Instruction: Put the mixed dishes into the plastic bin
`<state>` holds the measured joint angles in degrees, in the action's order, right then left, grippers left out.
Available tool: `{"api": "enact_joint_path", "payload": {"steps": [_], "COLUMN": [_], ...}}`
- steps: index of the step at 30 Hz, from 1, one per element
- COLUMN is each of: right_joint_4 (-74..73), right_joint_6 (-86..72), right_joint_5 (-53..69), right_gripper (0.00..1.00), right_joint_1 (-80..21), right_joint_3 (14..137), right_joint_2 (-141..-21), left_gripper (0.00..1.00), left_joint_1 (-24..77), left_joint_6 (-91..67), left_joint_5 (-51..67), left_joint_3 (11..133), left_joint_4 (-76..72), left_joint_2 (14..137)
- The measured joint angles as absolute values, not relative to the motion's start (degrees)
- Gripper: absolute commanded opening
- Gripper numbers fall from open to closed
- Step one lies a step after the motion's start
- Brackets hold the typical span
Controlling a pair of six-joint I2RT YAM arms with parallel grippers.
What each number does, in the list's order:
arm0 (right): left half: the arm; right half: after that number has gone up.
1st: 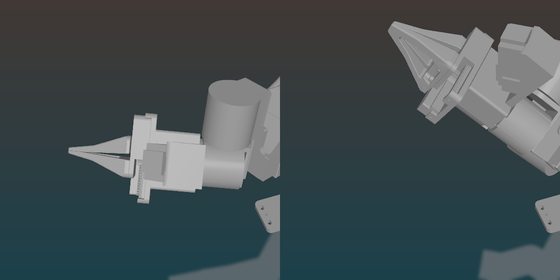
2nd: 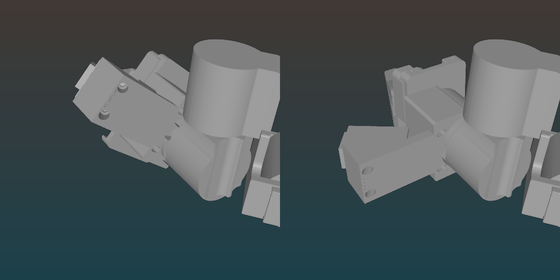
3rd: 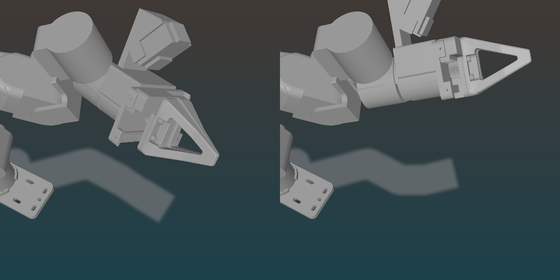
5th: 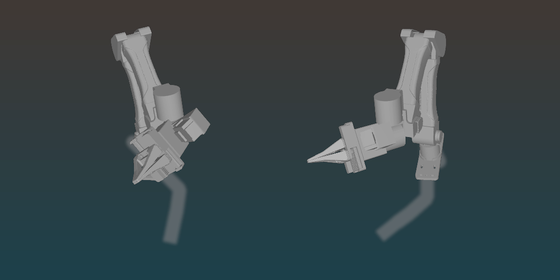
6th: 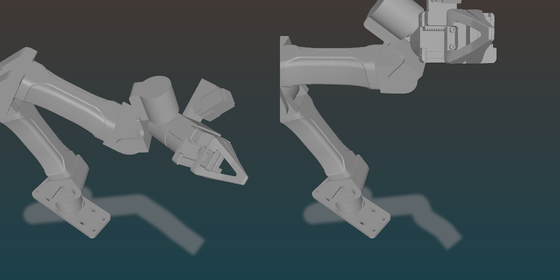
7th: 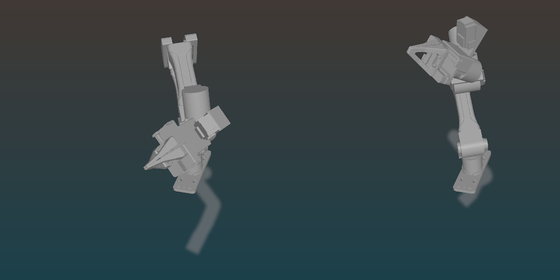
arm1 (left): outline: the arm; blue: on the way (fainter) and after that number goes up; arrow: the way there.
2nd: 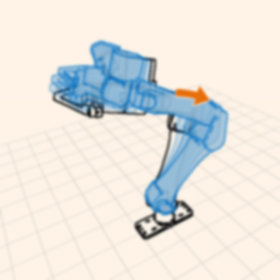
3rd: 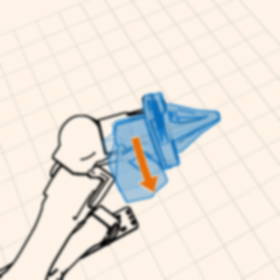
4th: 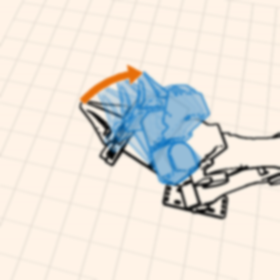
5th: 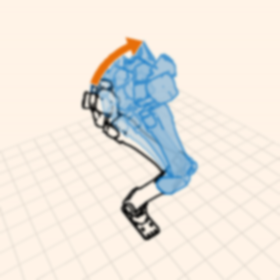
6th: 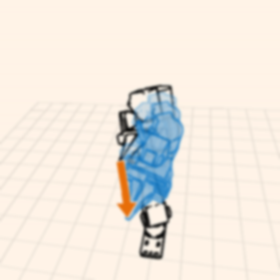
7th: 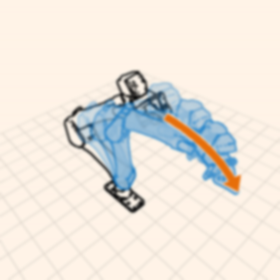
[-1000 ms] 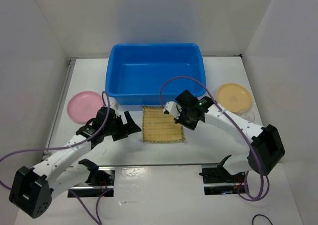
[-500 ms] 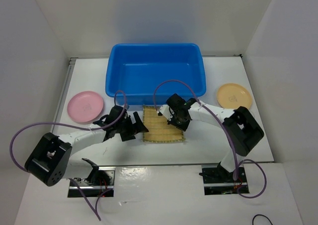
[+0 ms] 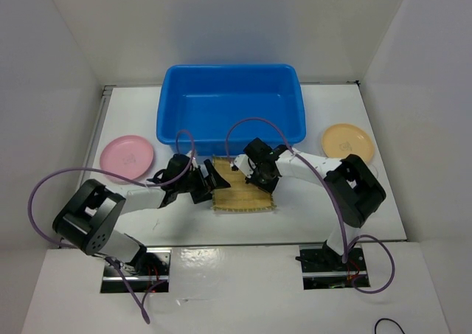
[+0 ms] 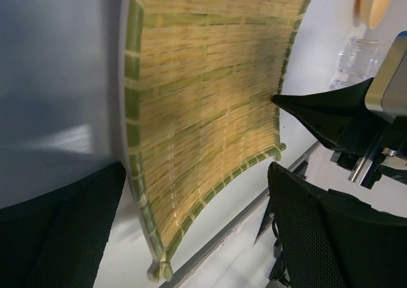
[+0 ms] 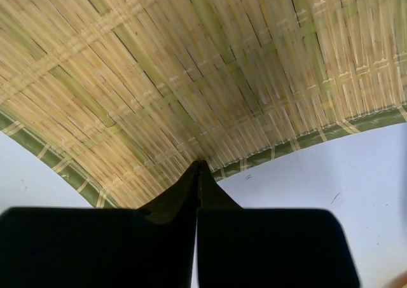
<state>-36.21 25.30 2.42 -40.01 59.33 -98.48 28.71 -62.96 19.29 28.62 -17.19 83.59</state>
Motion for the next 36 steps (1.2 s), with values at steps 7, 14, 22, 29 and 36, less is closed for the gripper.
{"api": "enact_joint_path", "payload": {"steps": [7,14,22,29,36], "right_joint_4": [-36.23,-36.23,-36.51,-36.53,-36.82], "right_joint_6": [25.30,25.32,25.32,25.36,25.61], "right_joint_5": [2.44,2.48,5.08,4.97,4.62], "right_gripper": [0.00,0.00,0.00,0.00,0.00], "right_joint_1": [-40.03,-39.66,-36.16,-34.87,-34.54], "right_joint_3": [59.35,59.35,59.35,59.33,59.29], "right_joint_2": [-98.50,-98.50,-98.30,-98.26,-98.04], "left_gripper": [0.74,0.56,0.64,0.73,0.03], "left_joint_1": [29.65,32.05,35.05,36.69,36.97], "left_joint_6": [-64.99,-64.18,-63.26,-63.51,-64.58], "left_joint_5": [20.32,19.79,21.69,23.79,22.26], "left_joint_3": [26.59,25.80,27.42,29.71,29.65], "left_joint_4": [-22.15,-20.29,-22.83,-26.76,-26.24], "left_joint_2": [84.44,82.26,86.98,91.07,91.07]}}
